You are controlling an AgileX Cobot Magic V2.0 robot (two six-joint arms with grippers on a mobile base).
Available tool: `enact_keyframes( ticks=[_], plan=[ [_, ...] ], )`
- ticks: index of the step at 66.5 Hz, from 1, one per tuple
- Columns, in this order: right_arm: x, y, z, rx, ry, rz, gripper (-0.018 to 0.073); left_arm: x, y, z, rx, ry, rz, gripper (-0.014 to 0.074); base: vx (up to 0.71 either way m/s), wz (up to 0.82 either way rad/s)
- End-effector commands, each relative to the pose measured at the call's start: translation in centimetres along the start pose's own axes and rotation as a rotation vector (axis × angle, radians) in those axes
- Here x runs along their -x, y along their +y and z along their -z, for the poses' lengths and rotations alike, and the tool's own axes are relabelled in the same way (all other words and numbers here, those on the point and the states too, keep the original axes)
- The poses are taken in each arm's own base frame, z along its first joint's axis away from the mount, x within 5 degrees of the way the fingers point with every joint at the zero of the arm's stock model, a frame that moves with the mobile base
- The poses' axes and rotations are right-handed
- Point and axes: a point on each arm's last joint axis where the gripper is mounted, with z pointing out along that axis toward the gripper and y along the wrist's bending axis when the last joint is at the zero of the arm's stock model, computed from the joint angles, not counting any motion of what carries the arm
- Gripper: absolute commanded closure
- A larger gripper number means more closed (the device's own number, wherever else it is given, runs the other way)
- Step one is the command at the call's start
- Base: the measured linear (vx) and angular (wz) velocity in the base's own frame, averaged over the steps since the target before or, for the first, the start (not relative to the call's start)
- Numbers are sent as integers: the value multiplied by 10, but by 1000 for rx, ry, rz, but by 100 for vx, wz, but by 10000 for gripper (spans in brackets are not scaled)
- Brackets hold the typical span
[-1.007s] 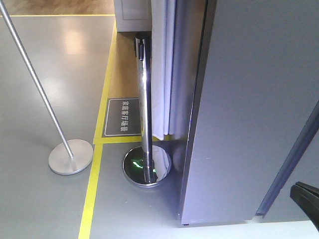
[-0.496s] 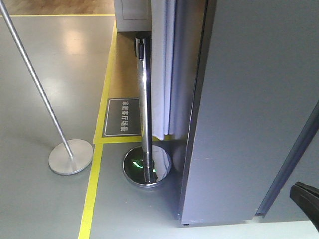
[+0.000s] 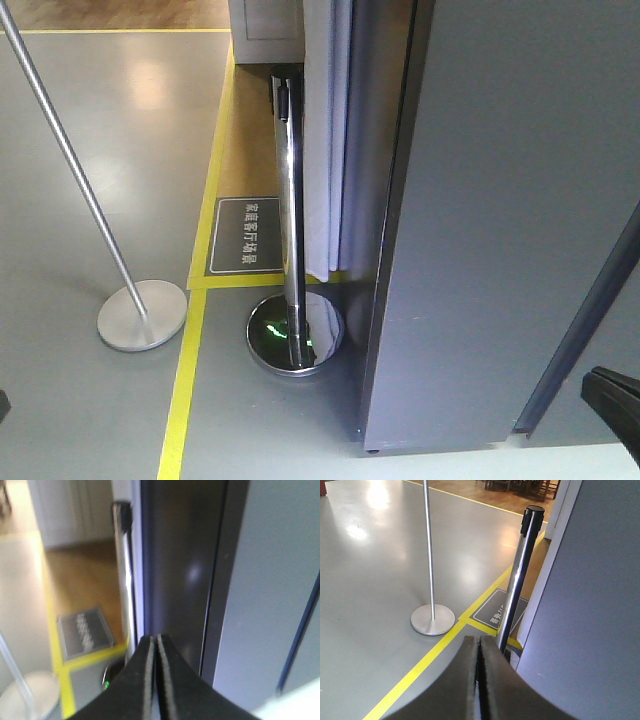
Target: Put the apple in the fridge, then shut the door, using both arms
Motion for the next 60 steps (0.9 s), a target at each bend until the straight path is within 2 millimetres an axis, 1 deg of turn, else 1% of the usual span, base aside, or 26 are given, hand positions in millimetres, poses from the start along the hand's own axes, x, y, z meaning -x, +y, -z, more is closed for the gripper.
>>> enact_keyframes(
  ticks=[1, 4, 6, 10, 17, 32, 42, 60],
  plan=[
    [11, -3, 2, -30, -58, -13, 562, -3, 0, 2, -17, -186, 6, 604, 0, 0],
    [11, -3, 2, -31, -58, -13, 562, -17, 2, 3, 4, -212, 13, 604, 0, 0],
    [11, -3, 2, -31, -58, -13, 562, -20, 4, 4, 29, -203, 18, 604, 0, 0],
    [11, -3, 2, -31, -58, -13, 562, -21, 9, 8, 98, -171, 23, 604, 0, 0],
    [11, -3, 2, -32, -59, -13, 562, -24, 15, 13, 197, -187, 19, 604, 0, 0],
    [11, -3, 2, -29, -57, -13, 562, -25, 22, 17, 341, -196, -2, 604, 0, 0],
    [11, -3, 2, -29, -57, -16, 562, -25, 24, 18, 384, -201, 2, 604, 0, 0],
    [11, -3, 2, -29, -57, -16, 562, -25, 24, 18, 386, -201, 2, 604, 0, 0]
  ],
)
